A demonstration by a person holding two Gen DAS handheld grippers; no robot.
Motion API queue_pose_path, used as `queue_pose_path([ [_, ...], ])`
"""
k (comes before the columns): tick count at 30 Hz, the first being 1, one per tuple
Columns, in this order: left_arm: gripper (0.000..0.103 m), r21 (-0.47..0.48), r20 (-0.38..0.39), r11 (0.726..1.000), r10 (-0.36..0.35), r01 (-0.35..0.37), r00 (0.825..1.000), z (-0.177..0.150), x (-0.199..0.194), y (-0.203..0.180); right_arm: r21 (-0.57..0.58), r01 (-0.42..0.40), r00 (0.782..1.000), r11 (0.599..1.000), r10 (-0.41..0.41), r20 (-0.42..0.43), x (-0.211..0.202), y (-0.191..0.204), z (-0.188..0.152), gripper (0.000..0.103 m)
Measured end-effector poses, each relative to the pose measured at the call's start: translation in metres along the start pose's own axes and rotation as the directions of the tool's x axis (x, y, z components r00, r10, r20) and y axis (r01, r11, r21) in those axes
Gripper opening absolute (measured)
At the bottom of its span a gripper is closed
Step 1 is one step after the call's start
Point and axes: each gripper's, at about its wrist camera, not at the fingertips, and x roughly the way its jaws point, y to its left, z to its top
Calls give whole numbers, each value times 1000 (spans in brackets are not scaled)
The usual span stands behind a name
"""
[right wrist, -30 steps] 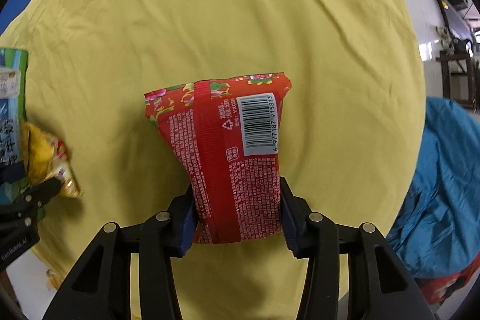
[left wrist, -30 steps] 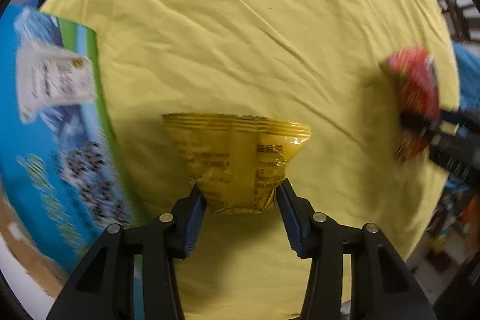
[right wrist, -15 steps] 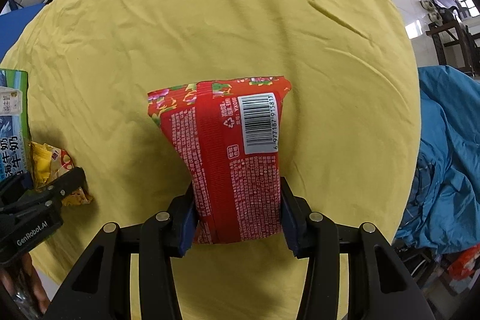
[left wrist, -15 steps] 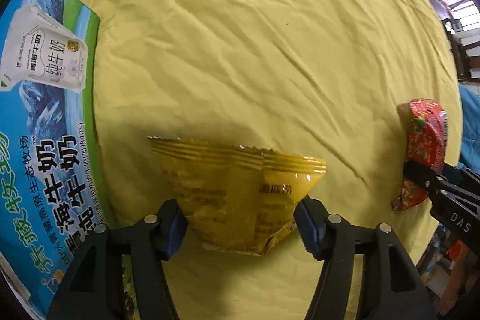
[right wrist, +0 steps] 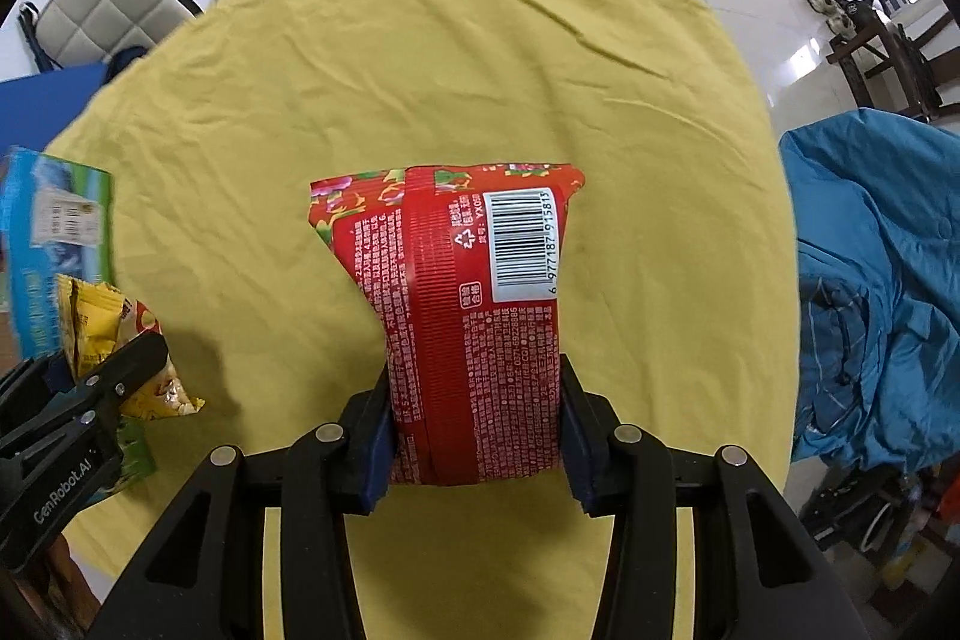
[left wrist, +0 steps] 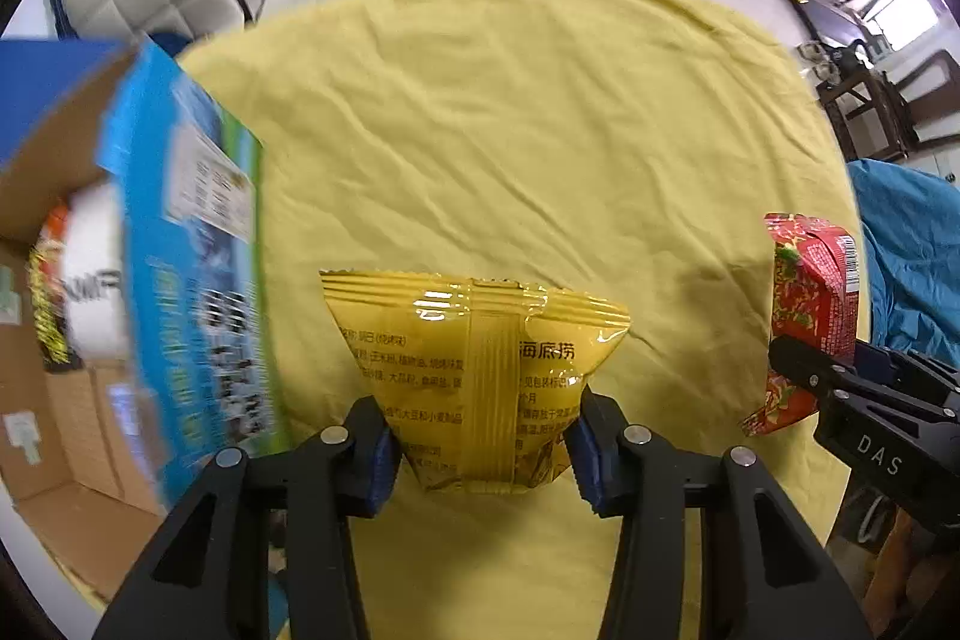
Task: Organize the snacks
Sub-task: 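Carry the red pack and yellow bag over the box with both tools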
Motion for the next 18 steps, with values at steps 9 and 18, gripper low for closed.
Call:
queue_pose_path([
  [9, 43, 41, 161, 999, -12, 5, 987, -21, -95, 25, -14, -87, 992, 996, 88, 95, -91, 41, -51, 48],
  [18, 43, -7, 279, 999, -47, 51, 959, -36, -161, 105, -104, -202, 970, 974, 214, 117, -144, 145, -93, 48],
])
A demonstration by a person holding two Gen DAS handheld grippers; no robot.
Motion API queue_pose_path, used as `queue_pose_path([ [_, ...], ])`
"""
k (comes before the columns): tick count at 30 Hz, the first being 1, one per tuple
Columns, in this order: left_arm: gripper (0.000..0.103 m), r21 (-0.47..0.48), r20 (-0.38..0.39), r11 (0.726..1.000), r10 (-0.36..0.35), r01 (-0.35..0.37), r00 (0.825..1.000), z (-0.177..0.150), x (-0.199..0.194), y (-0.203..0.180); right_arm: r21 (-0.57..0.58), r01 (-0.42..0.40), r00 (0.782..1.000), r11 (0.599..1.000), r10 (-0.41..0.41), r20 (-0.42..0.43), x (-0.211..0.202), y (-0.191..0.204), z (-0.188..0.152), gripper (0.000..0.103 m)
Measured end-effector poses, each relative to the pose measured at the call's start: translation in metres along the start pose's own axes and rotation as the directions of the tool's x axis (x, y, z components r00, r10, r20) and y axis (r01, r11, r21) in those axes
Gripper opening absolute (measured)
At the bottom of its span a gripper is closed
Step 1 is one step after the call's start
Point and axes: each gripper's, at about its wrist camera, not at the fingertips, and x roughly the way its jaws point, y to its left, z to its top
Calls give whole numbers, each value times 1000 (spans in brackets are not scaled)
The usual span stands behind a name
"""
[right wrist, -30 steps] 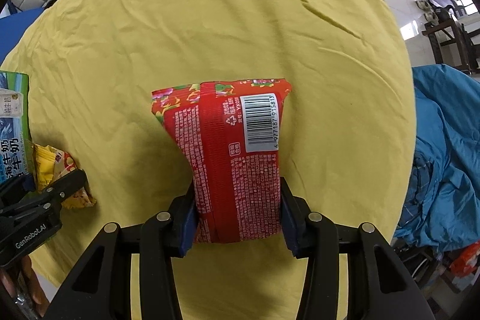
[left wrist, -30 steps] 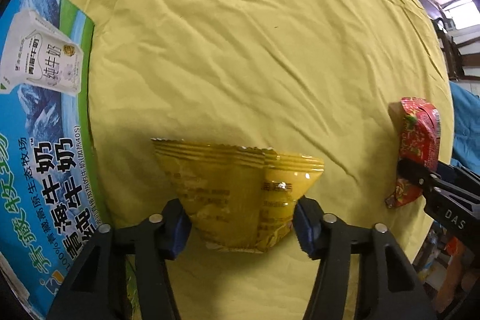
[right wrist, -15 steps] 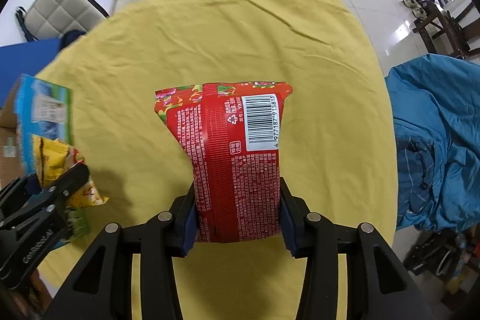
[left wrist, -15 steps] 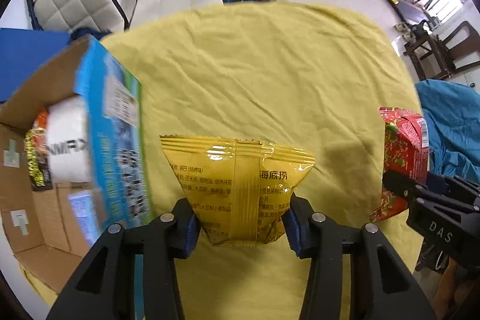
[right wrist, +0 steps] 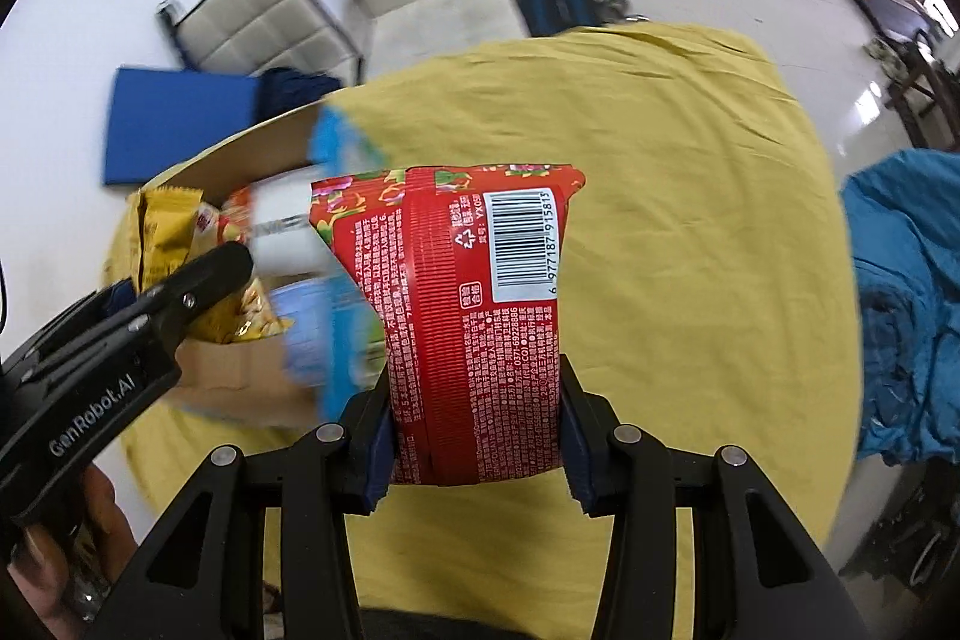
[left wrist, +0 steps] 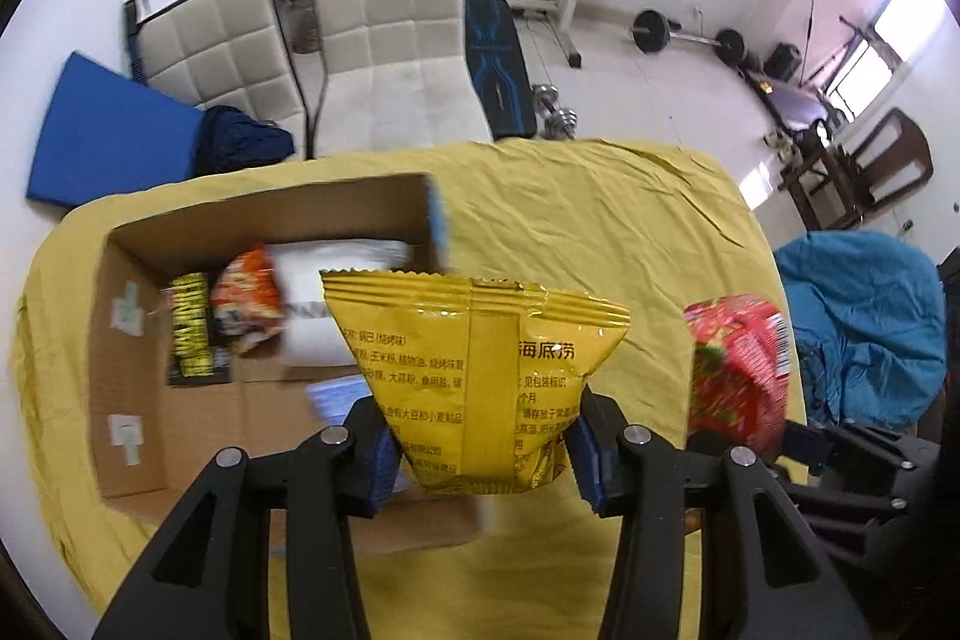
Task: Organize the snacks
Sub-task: 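Carry the red pack and yellow bag over the box with both tools, then lower both packs into the box and open both tools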
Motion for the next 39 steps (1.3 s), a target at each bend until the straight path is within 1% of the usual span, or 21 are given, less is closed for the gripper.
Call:
queue_pose_path([
  [4, 43, -36, 16, 999, 22, -21, 1000, -4, -19, 52, -49, -36, 999, 998, 36, -3, 2, 58, -7, 48],
  [6, 43, -61, 14, 997, 38, -37, 999, -6, -28, 82, -87, -54, 998, 995, 53, -14, 10, 94, -10, 48],
  [8, 43, -84, 3, 995, 53, -53, 999, -10, -31, 114, -107, -69, 997, 992, 67, -26, 19, 119, -12, 48],
  [10, 43, -116, -30, 992, 47, -50, 998, -16, -26, 144, -125, -70, 997, 990, 65, -43, 33, 148, -16, 48],
  [12, 43, -135, -73, 990, 32, -42, 997, -21, -18, 165, -129, -83, 995, 988, 74, -72, 53, 173, -17, 48],
  [14, 43, -159, -117, 986, 31, -49, 993, -28, -4, 189, -120, -96, 992, 988, 84, -97, 71, 190, -16, 48],
  [16, 43, -174, -154, 983, 27, -54, 988, -33, 9, 206, -115, -88, 990, 989, 74, -121, 93, 205, -15, 48],
  [18, 43, -193, -192, 981, -8, -30, 981, -36, 25, 220, -96, -90, 986, 991, 75, -150, 115, 214, -13, 48],
  [21, 44, -240, -271, 971, -82, 15, 959, -40, 56, 242, -71, -71, 979, 995, 56, -195, 150, 218, -7, 48],
  [24, 44, -243, -310, 970, -97, 20, 946, -40, 77, 254, -68, -56, 973, 996, 39, -227, 177, 219, -3, 48],
  [25, 44, -246, -332, 969, -101, 17, 938, -40, 87, 258, -67, -48, 971, 997, 31, -236, 185, 219, -3, 48],
  [27, 44, -247, -355, 969, -113, 23, 928, -39, 100, 263, -64, -52, 966, 997, 34, -255, 198, 221, -2, 48],
  [33, 44, -216, -401, 976, -82, -8, 913, -38, 123, 264, -85, -43, 959, 995, 18, -284, 225, 226, -2, 48],
  [37, 44, -202, -408, 979, -54, -32, 912, -40, 131, 262, -99, -42, 955, 994, 10, -297, 242, 226, -4, 48],
  [39, 44, -195, -415, 979, -26, -61, 910, -43, 137, 260, -124, -22, 958, 992, -15, -288, 244, 227, -6, 49],
])
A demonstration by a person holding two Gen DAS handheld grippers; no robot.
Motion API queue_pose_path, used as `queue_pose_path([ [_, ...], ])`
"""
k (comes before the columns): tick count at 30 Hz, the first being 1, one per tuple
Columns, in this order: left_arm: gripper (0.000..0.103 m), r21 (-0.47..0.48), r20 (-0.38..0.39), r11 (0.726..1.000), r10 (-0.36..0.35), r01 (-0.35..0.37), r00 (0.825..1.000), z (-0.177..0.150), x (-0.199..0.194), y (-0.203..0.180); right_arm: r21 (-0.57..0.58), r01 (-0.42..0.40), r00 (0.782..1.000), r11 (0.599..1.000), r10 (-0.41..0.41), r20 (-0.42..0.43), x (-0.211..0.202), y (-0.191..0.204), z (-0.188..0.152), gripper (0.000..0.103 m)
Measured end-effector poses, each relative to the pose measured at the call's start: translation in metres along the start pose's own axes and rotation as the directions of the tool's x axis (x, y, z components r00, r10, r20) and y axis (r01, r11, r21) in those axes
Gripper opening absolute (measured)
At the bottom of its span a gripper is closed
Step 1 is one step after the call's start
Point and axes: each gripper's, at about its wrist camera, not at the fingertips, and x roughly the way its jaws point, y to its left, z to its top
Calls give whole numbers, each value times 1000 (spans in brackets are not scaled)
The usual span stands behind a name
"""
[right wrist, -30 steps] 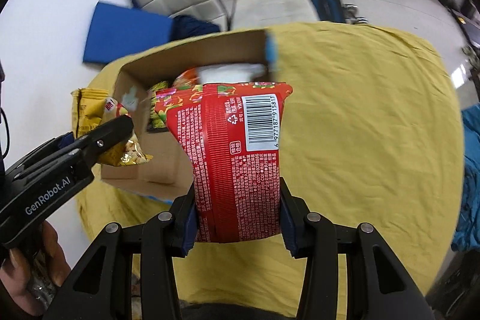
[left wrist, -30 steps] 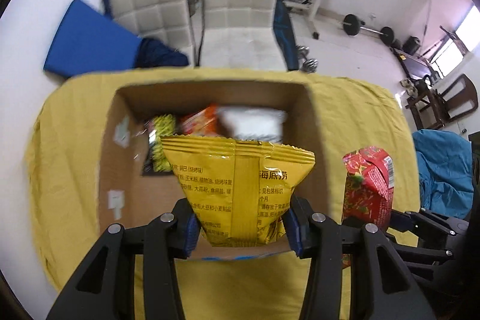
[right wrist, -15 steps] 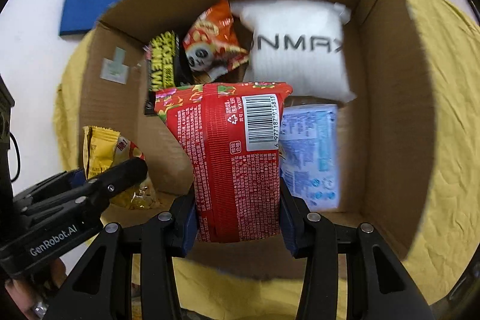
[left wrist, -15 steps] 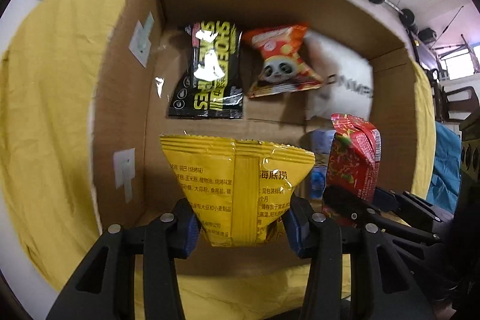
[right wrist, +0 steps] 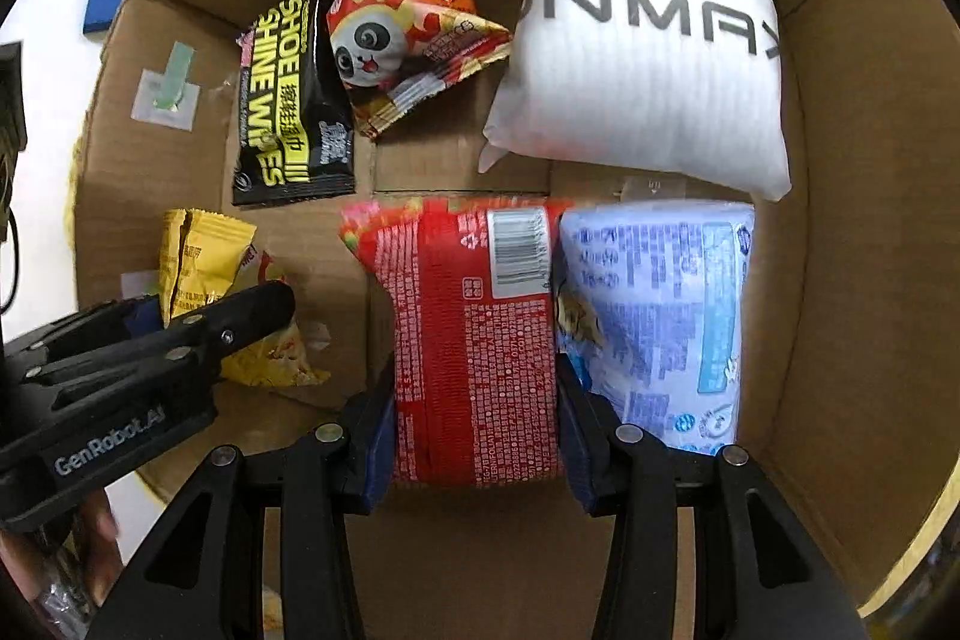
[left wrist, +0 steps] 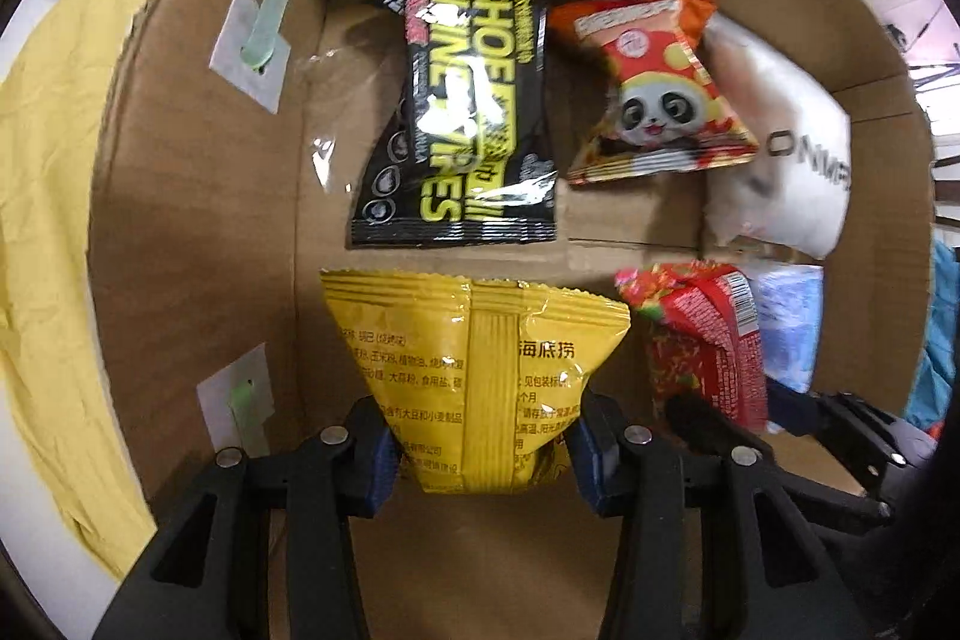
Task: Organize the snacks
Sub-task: 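Lower both packs into the box and open both tools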
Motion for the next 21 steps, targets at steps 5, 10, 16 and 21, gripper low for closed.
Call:
queue_pose_path([
  [5, 45, -20, 8, 1000, 2, -2, 1000, -5, 6, 1, -23, 29, 1000, 999, -29, 11, 6, 2, -6, 54],
  [10, 50, -39, 37, 999, 12, -10, 999, -8, -1, 4, -51, 70, 997, 996, -68, 41, 0, 3, -6, 61],
  [16, 77, -55, 99, 998, 16, -10, 995, -12, -24, 3, -64, 118, 990, 991, -112, 91, -18, -6, -8, 68],
  [21, 100, -49, 137, 998, 33, -26, 990, -19, -41, -7, -47, 146, 981, 988, -138, 138, -36, -22, -14, 76],
])
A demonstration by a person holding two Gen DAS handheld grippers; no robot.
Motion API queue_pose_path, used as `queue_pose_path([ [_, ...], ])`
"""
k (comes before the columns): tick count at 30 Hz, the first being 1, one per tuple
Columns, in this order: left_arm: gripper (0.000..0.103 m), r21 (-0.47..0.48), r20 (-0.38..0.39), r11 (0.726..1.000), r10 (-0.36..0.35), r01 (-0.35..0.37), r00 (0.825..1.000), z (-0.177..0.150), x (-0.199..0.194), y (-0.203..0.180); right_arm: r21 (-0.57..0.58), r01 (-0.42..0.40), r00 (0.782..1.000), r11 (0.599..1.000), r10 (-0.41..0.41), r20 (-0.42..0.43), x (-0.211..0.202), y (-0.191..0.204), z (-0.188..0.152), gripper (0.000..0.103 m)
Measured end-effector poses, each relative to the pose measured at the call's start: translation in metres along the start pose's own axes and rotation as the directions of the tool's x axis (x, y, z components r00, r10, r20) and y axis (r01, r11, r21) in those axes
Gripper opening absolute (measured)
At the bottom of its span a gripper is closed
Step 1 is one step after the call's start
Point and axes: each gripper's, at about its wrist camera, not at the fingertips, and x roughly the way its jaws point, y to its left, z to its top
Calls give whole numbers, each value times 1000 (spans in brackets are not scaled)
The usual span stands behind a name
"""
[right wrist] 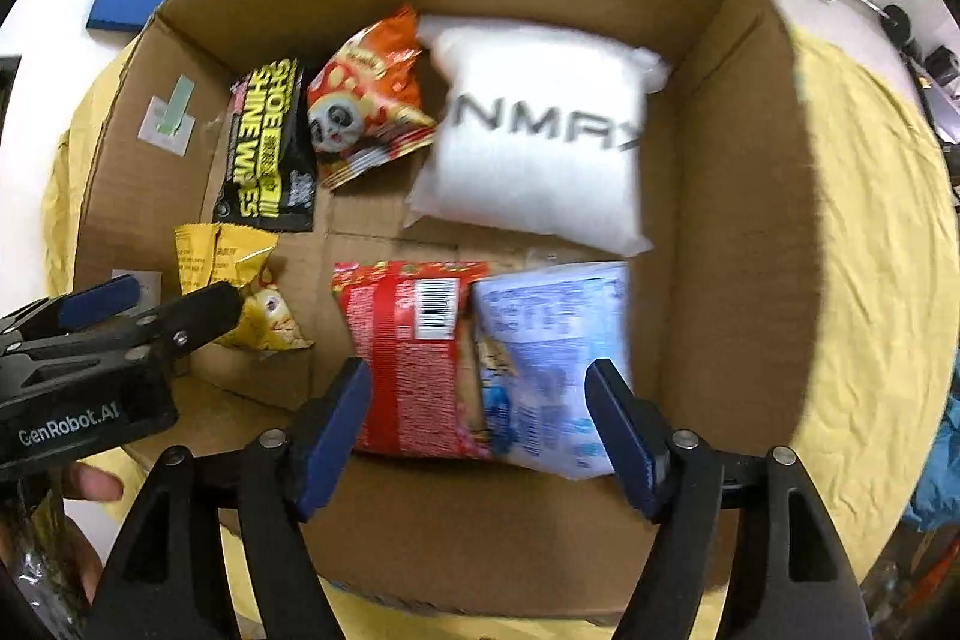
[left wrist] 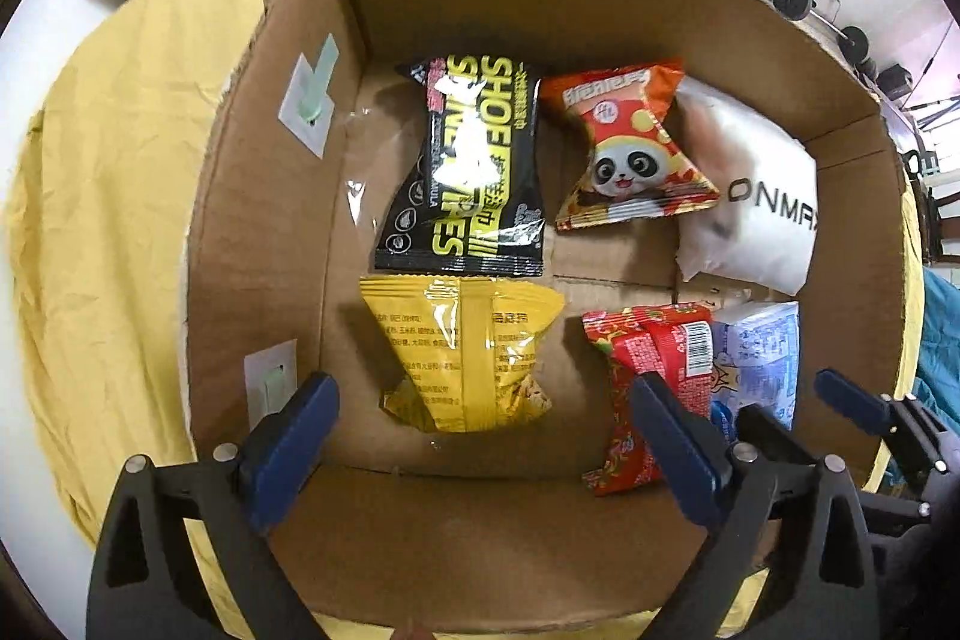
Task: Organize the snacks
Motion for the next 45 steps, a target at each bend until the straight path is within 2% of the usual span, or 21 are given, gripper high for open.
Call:
queue_pose_path([
  [2, 100, 6, 7, 1000, -5, 5, 1000, -1, -5, -2, 4, 3, 1000, 1000, -3, 10, -6, -6, -2, 83],
  [4, 100, 4, 10, 1000, -13, 13, 1000, -5, -9, -7, 8, 19, 1000, 1000, -19, 25, -16, -11, -2, 100],
  [6, 100, 7, 20, 1000, -11, 11, 1000, -13, -16, -12, 9, 41, 998, 999, -42, 39, -21, -16, -4, 103],
  [14, 102, 20, 89, 1000, 18, -20, 996, -22, -45, -20, 31, 46, 998, 998, -47, 46, -43, -24, -12, 103],
  [21, 102, 16, 165, 999, 35, -38, 986, -30, -69, -27, 47, 22, 994, 999, -27, 108, -75, -33, -28, 103],
  [26, 102, 25, 262, 998, 52, -60, 964, -47, -113, -38, 53, 9, 985, 999, -18, 169, -116, -39, -47, 103],
  [33, 102, 47, 370, 996, 49, -71, 928, -77, -190, -51, 64, 4, 958, 998, -22, 286, -211, -46, -86, 103],
  [38, 102, 40, 409, 997, 42, -64, 912, -102, -233, -57, 76, -15, 942, 997, -12, 335, -264, -47, -112, 103],
  [45, 102, 36, 447, 998, 35, -57, 894, -129, -274, -59, 57, -42, 928, 998, 18, 371, -310, -40, -136, 103],
])
